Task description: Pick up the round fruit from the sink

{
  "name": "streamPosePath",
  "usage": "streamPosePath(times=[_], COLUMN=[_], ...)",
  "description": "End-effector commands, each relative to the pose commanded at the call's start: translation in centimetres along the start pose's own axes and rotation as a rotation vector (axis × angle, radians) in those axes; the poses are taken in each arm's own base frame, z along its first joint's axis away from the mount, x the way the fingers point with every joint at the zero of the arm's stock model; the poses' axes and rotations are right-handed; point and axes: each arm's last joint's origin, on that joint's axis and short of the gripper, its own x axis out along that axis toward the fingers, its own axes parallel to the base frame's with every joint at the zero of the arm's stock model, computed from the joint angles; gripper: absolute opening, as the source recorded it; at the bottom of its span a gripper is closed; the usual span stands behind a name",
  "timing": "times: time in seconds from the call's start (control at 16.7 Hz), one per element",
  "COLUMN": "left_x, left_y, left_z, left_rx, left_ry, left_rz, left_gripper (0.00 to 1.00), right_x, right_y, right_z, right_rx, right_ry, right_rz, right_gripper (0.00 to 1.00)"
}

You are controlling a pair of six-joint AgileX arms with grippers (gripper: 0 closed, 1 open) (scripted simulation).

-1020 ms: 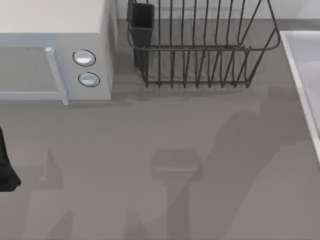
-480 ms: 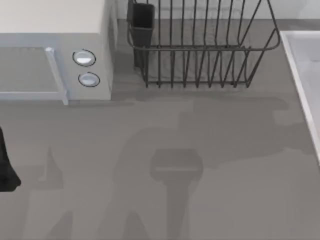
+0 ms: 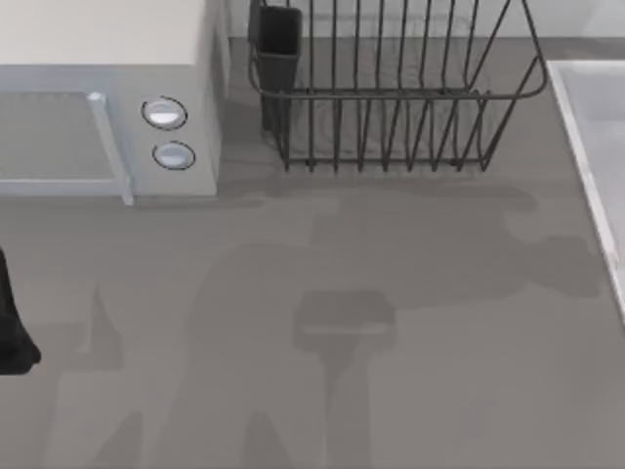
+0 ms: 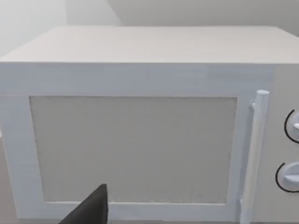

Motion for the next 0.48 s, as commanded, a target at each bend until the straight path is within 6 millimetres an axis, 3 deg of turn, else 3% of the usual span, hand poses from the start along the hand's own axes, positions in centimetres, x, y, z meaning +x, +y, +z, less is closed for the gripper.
streamPosePath(times=[0.12,0.24,0.48], left_x=[0.0,0.0,0.0], left_y=[0.0,0.0,0.0], left_z=[0.0,0.0,0.0], left_rx=[0.0,0.0,0.0], left_ry=[0.0,0.0,0.0], left_rz=[0.0,0.0,0.0], left_gripper=[1.0,1.0,1.0], right_x=[0.3,0.5,0.9], right_y=[3.7,9.1,20.0], right_z=[0.3,0.1,-2.8], right_rx=[0.0,-0.001,-0.003], right_ry=[0.011,0.021,0.037], right_rz=[0.003,0.004,-0.001], right_gripper=[0.0,0.0,0.0])
